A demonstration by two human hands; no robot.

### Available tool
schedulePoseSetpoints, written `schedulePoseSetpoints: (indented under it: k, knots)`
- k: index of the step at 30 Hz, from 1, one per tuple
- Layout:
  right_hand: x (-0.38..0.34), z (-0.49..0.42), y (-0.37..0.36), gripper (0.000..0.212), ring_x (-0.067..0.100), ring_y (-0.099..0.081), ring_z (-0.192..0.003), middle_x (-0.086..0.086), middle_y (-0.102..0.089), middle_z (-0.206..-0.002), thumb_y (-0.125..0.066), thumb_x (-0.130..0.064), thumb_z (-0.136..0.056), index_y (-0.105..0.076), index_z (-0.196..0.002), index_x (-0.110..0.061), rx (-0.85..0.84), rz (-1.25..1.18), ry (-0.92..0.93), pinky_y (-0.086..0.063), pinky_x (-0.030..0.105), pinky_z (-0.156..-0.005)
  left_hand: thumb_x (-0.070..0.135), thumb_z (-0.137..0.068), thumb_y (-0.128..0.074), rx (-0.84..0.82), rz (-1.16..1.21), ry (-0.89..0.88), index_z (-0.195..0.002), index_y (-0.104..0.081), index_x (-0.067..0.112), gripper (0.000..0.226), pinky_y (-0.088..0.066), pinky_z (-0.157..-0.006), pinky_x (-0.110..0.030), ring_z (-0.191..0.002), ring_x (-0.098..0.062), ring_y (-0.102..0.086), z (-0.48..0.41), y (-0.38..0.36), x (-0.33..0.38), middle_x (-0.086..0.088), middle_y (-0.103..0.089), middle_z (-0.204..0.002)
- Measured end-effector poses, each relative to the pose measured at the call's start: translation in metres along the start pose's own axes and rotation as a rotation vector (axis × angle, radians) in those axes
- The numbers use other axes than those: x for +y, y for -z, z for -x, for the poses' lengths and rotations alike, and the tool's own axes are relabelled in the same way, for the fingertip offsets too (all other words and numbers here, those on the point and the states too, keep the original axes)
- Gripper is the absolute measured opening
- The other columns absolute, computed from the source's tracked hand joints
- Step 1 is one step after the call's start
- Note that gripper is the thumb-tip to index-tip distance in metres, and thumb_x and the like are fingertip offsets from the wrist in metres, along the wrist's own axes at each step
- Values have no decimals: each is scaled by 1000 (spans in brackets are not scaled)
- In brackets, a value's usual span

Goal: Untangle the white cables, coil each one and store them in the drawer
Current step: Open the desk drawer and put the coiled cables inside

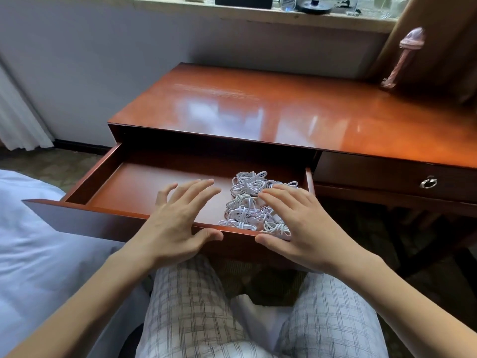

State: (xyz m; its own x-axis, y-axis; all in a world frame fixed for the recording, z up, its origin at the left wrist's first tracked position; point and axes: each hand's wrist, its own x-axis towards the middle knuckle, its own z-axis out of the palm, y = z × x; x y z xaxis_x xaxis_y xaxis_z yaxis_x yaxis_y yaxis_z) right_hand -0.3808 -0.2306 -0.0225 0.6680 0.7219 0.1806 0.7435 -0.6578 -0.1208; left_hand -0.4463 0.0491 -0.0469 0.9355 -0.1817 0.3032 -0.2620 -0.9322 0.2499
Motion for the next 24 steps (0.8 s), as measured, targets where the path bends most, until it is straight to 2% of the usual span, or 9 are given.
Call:
schedulePoseSetpoints:
  k: [3,6,8,13,20,24]
  knots:
    - [2,-2,-2,88,15,-20,-153,-5,-34,-161,-40,-76,-91,-28,-159,-20,21,74,-14,-19,40,-125,78,-80,-47,8,8,2,-152,-34,36,83,-11,-122,-51,-151,-9,-20,-4,-2,-1,15,-26,-163]
    - [5,-7,-1,93,16,-12,-155,-5,-27,-165,-38,-78,-91,-20,-161,-19,34,136,-38,3,35,-127,75,-80,-48,31,14,6,-153,-33,35,85,-10,-122,-53,-153,-11,-17,-12,-3,-2,13,-23,-165]
    - [9,-13,0,95,16,-7,-156,-4,-22,-167,-32,-80,-91,-17,-162,-19,32,144,-66,11,33,-124,74,-81,-47,37,-2,7,-154,-32,33,85,-9,-122,-53,-154,-11,-14,-18,-5,-3,12,-21,-166]
    - [25,-29,-1,102,16,2,-157,-5,-11,-170,-22,-88,-86,-8,-163,-21,7,164,-127,-4,42,-128,75,-81,-43,17,-33,21,-155,-30,33,86,-7,-123,-53,-155,-10,-8,-41,-11,-12,10,-18,-167]
    - [49,-60,0,106,17,9,-157,-5,-3,-171,-15,-89,-84,-3,-163,-21,6,189,-151,-1,43,-128,72,-83,-38,2,-58,37,-157,-25,31,86,-1,-124,-50,-155,-8,2,-78,-20,-24,9,-9,-169]
    - [61,-78,0,105,18,8,-157,-3,-4,-171,-17,-88,-85,-3,-163,-19,16,228,-153,-3,44,-127,66,-85,-44,-1,-89,28,-159,-20,31,85,3,-125,-50,-155,-9,8,-99,-22,-30,7,-4,-170]
